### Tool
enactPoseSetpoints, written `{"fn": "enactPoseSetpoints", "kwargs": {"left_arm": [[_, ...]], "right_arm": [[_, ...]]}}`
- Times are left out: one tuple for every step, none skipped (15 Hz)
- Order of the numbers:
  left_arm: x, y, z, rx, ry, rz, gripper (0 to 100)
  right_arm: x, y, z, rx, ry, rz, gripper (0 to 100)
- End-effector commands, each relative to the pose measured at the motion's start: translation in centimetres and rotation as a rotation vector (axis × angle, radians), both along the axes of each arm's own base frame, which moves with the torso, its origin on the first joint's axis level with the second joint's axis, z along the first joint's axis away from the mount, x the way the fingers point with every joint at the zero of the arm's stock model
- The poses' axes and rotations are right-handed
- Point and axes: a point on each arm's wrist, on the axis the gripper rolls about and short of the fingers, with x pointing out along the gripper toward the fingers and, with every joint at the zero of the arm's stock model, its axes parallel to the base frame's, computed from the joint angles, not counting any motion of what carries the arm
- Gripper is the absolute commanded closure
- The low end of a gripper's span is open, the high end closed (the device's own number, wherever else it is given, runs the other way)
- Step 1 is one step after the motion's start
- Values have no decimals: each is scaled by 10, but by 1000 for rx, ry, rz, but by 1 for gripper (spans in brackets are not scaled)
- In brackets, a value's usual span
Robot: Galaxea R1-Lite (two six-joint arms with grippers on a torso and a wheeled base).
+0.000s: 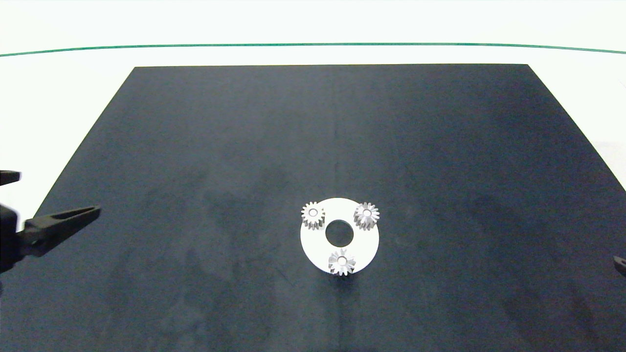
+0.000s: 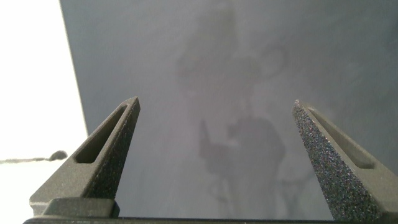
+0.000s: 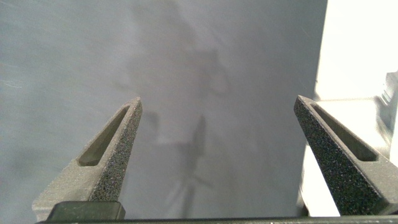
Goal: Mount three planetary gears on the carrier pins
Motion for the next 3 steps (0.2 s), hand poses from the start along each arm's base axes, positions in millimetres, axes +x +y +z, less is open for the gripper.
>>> {"fn": "enactPoseSetpoints", "kwargs": {"left_arm": [[-80,19,-6,-25,-105,65,0],[-93,21,-13,-30,-114,96,0],[-104,22,-21,-38,-133,147,0]], "right_arm": [[-38,-19,-4,8,-20,-114,0],[-50,-24,-6,9,-27,-157,0],[-61,-27,-8,12,-42,-209,0]]}}
